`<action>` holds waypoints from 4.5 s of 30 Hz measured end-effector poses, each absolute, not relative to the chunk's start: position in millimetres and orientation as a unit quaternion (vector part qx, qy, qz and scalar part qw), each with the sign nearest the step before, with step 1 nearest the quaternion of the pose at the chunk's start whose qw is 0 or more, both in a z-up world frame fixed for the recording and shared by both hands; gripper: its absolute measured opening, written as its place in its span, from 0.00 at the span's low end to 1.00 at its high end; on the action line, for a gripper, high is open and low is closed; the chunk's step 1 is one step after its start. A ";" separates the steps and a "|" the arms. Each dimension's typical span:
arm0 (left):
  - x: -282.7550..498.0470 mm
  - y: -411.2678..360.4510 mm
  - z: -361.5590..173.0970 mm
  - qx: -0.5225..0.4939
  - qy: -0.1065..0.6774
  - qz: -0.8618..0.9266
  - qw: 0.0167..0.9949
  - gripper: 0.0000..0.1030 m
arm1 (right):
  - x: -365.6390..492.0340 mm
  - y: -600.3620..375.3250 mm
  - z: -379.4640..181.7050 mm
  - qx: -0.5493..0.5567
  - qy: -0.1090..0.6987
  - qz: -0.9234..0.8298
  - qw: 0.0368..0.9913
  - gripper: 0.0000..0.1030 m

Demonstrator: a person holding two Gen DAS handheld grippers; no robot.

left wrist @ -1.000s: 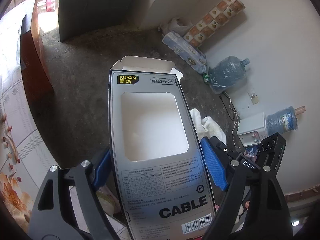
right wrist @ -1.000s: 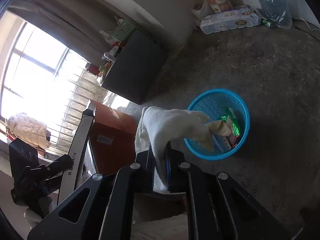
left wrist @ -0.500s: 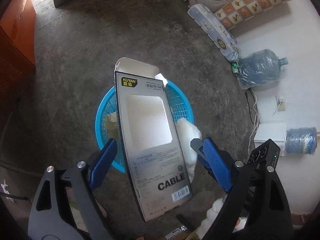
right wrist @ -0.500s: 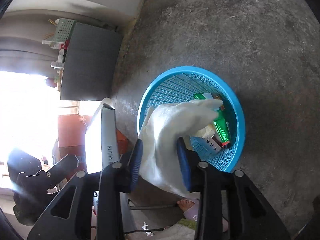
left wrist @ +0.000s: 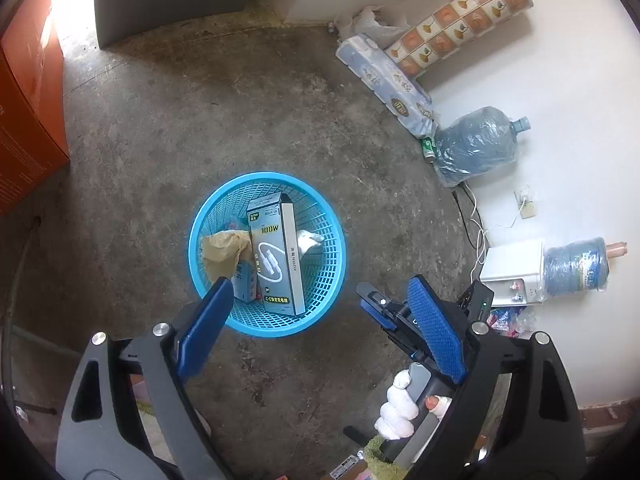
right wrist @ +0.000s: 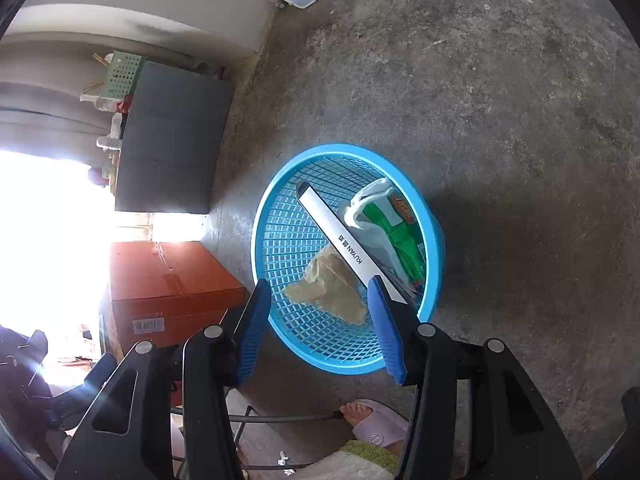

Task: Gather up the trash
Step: 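Open both tools to drop the box and white cloth into the wastebasket, then move both open tools back over the table, then grasp the second beige cloth with the right tool and lift it, then grasp the red plastic bag with the left tool while the right tool holds the cloth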

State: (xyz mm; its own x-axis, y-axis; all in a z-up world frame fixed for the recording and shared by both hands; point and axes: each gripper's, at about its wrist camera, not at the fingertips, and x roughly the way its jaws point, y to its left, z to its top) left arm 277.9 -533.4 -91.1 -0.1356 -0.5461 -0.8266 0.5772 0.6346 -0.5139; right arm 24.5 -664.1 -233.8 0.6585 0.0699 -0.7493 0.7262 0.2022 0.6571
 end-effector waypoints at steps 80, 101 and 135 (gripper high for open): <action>311.3 -59.8 -25.3 -0.084 0.450 -0.196 0.867 0.72 | 151.4 -233.7 -68.6 0.175 0.451 0.054 0.873 0.05; 308.4 -44.0 -41.7 -0.094 0.465 -0.164 0.865 0.00 | 149.5 -236.4 -69.7 0.178 0.449 0.053 0.874 0.03; 351.3 -46.7 -41.0 -0.167 0.490 -0.156 0.841 0.02 | 144.5 -244.0 -66.4 0.195 0.442 0.049 0.874 0.03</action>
State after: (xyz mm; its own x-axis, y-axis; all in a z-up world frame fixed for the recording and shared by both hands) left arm 351.3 -46.7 -41.0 0.4700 -0.4267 -0.7727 0.0994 0.8954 -0.4340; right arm 144.5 -244.0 -66.4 0.6053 0.2570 -0.7533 0.0872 0.9193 0.3837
